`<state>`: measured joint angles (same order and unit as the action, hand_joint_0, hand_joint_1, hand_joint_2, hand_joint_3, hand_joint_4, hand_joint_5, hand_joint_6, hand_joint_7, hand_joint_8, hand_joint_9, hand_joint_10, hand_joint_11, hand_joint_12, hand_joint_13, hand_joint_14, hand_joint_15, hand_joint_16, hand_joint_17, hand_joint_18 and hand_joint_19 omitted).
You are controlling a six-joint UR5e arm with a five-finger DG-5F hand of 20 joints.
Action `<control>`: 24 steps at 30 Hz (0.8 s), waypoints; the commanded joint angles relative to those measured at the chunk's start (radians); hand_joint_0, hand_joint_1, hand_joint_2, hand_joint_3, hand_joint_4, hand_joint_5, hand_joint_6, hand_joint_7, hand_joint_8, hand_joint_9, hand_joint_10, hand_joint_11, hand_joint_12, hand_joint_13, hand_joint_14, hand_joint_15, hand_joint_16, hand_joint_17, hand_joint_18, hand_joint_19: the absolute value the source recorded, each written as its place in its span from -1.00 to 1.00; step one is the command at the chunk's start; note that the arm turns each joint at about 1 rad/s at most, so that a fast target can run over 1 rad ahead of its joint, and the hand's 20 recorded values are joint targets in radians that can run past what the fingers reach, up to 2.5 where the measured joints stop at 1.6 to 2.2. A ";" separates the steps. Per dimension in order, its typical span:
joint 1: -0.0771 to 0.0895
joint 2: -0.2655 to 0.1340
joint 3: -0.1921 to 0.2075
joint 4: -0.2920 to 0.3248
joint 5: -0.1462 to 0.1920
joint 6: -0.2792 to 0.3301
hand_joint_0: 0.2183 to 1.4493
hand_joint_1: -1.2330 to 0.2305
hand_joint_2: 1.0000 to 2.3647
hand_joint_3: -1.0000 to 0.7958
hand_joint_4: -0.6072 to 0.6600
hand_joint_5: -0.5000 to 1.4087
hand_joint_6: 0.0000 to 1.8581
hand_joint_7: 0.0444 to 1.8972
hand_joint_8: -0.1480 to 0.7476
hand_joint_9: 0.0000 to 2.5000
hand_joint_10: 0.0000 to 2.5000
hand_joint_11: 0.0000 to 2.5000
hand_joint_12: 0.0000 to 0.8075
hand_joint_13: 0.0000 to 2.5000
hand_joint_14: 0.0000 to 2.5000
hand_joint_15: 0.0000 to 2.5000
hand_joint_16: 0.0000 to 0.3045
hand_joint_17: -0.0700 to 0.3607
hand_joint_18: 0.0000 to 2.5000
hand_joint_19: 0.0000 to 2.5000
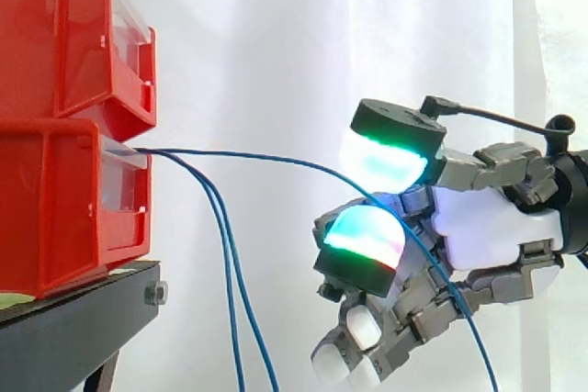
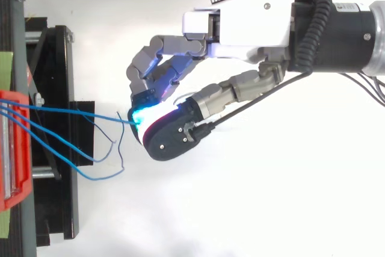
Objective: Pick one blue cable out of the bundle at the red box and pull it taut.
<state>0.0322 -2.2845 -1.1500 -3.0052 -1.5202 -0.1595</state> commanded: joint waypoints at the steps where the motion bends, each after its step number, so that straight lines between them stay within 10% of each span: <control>1: 0.000 0.000 0.000 0.000 0.000 0.000 -0.63 0.03 -1.00 -0.44 0.13 -0.63 -0.09 0.05 0.11 -0.41 -0.99 -0.53 -0.02 -0.59 -0.99 -0.72 -0.59 -0.02 -0.73 -0.72; 24: 0.000 0.000 0.001 0.000 0.000 0.000 -0.41 -0.21 -1.00 -0.11 0.13 -0.61 -0.07 0.15 0.16 -0.36 -0.99 -0.51 0.02 -0.55 -0.99 -0.73 -0.56 0.03 -0.68 -0.74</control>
<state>0.0321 -2.2843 -1.1501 -3.0050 -1.5202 -0.1595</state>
